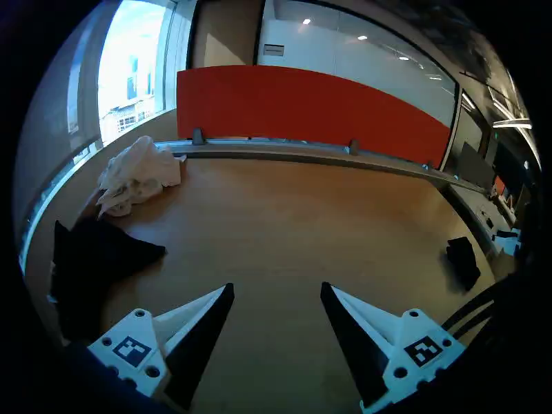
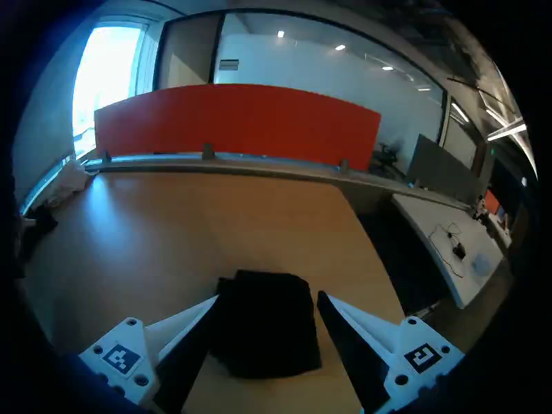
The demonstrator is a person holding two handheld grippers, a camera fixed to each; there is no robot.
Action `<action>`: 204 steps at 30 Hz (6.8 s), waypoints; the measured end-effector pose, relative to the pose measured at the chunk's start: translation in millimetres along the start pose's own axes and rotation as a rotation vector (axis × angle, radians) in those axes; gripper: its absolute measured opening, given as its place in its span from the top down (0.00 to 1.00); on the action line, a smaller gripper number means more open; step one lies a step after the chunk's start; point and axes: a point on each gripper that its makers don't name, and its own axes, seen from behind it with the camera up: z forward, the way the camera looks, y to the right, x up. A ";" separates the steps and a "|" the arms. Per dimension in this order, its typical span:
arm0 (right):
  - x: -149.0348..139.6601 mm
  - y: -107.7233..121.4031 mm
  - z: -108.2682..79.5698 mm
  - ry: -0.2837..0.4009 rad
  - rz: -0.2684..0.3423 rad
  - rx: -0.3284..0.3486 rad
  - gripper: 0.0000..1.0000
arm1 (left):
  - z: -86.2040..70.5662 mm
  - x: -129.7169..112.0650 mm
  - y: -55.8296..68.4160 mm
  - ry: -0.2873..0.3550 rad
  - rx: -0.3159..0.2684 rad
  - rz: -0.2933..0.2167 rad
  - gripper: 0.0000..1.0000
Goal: Fold towel
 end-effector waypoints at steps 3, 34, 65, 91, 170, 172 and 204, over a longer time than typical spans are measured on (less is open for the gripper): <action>13.1 -5.1 -0.6 0.045 -0.003 -0.001 0.00 | 0.3 6.1 -1.1 0.024 0.003 -0.008 0.07; 157.1 -95.6 -13.6 0.443 0.105 0.069 0.00 | -2.3 68.9 -1.9 0.280 0.018 -0.028 0.07; 170.6 -173.4 -4.3 0.495 0.079 0.105 0.00 | 1.9 84.0 -6.9 0.437 0.034 -0.022 0.07; 154.3 -166.2 4.3 0.526 0.099 0.090 0.00 | 31.0 40.2 -22.2 0.574 0.094 0.122 0.07; 44.4 -165.6 73.6 0.585 0.137 0.072 0.00 | 55.1 6.3 -55.7 0.642 0.120 0.073 0.07; 43.3 -162.0 75.5 0.586 0.147 0.069 0.00 | 55.2 6.3 -55.6 0.642 0.120 0.073 0.07; 29.0 -168.5 85.3 0.590 0.106 0.066 0.00 | 55.4 6.6 -56.1 0.642 0.120 0.073 0.07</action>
